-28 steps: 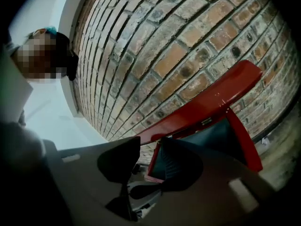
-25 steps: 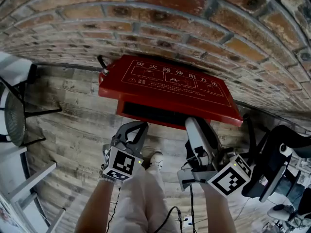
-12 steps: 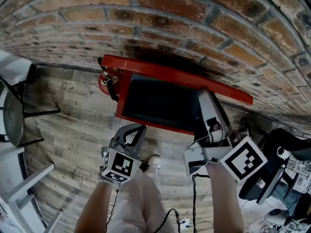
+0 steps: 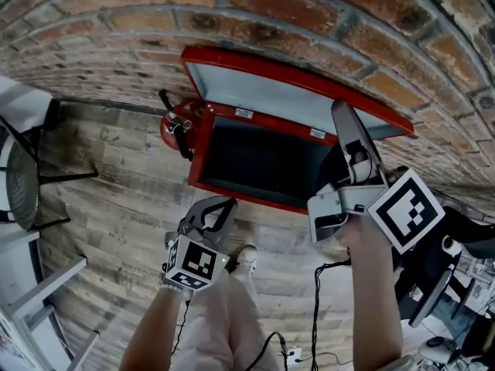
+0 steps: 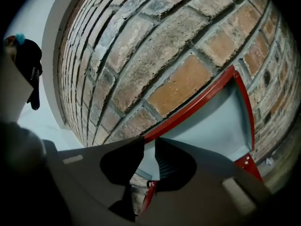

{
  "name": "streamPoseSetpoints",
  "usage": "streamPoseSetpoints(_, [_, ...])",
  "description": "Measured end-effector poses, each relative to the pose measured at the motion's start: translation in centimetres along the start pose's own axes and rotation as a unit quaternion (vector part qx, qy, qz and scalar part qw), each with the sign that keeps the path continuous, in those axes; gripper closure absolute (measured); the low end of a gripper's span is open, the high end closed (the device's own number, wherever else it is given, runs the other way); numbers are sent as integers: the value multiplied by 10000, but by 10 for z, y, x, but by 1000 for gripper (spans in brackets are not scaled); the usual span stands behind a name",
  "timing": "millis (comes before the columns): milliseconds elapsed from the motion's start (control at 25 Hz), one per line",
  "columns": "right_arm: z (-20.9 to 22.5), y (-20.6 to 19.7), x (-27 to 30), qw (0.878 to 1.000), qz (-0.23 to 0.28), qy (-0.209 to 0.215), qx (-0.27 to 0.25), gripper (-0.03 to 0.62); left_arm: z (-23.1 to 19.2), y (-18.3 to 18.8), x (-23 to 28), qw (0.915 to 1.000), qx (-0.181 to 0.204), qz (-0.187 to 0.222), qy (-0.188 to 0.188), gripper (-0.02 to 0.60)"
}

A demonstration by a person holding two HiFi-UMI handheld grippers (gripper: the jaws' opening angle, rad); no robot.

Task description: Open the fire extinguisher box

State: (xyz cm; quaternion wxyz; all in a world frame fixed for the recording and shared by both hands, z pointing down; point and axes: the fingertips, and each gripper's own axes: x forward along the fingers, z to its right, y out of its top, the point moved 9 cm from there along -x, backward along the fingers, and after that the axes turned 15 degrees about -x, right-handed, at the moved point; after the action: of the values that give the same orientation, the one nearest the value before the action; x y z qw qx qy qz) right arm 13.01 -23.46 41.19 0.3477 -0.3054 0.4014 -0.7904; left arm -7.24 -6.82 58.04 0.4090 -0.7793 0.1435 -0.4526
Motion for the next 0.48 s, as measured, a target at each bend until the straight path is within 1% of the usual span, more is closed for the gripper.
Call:
streamPoseSetpoints(160, [3, 8, 12, 9996, -40, 52, -289, 514, -1, 0, 0, 10000, 13, 29, -1, 581])
streamPoseSetpoints(240, [3, 9, 16, 9992, -47, 93, -377, 528, -1, 0, -1, 10000, 24, 30, -6, 581])
streamPoseSetpoints(400, [5, 4, 16, 9990, -52, 91, -438, 532, 2, -6, -1, 9997, 186, -112, -86, 581])
streamPoseSetpoints(440, [6, 2, 15, 9990, -81, 52, -434, 588, 3, -9, -1, 9996, 198, -151, -102, 581])
streamPoseSetpoints(480, [7, -2, 13, 9989, -131, 10, -443, 597, 4, -11, -2, 9996, 185, -176, -108, 581])
